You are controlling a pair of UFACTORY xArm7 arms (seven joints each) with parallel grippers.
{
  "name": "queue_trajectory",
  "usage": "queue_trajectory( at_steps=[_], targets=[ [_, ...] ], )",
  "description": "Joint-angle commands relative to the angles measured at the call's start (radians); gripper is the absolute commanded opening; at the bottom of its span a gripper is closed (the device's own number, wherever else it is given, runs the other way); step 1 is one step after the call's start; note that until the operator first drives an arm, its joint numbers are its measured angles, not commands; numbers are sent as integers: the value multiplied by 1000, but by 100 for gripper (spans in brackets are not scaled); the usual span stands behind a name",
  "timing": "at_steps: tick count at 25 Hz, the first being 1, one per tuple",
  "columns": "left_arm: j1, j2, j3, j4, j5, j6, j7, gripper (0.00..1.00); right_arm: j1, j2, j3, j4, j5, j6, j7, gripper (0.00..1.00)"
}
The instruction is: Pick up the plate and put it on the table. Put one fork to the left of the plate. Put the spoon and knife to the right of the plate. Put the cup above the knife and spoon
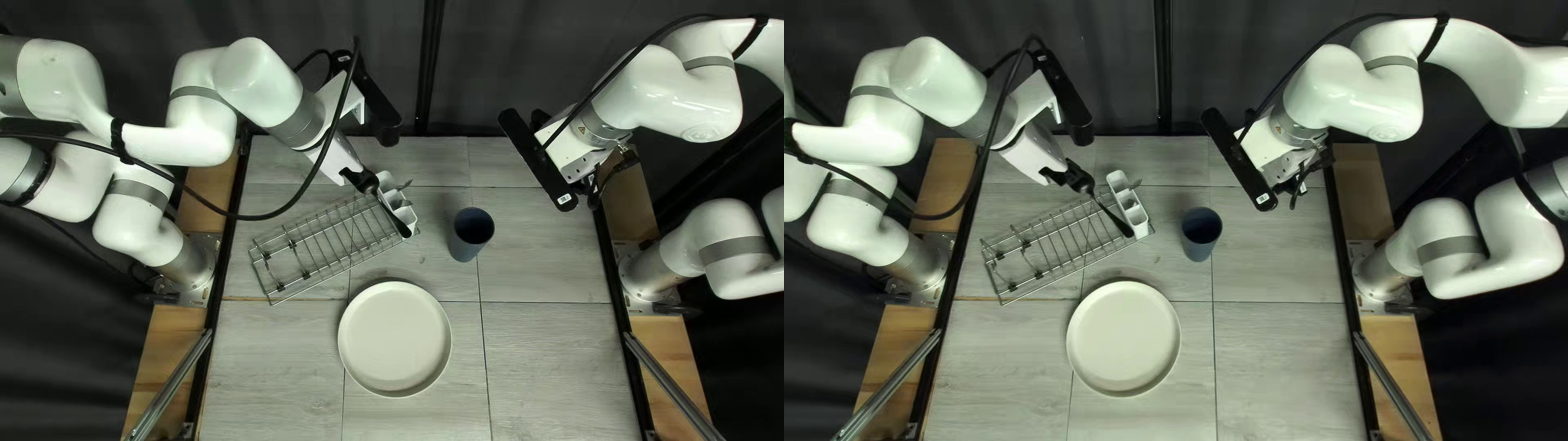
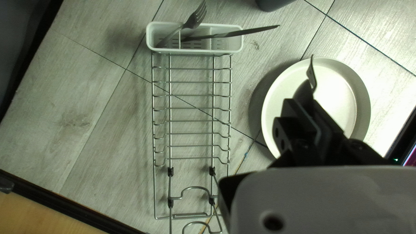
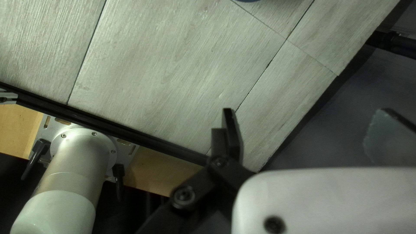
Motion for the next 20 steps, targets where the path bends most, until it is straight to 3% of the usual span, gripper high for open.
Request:
queue_trajectory(
  at_steps=[1,4,12,15,18,20],
  targets=[
    [-14,22,-140,-32,-80,-36,-337,0,0,0,0,0,0,0,0,100],
    [-26,46,-219,-1,-84,-13,-498,0,0,0,0,0,0,0,0,100],
    [-28,49,-223,4,-83,-10,-507,0,0,0,0,0,0,0,0,100],
    [-12,54,-225,-58,-101,-118,-576,0,0,0,0,0,0,0,0,100],
    [24,39,-306,-178,-96,-317,-807,0,0,0,0,0,0,0,0,100],
    [54,30,-356,-219,-78,-389,-930,0,0,0,0,0,0,0,0,100]
  ],
)
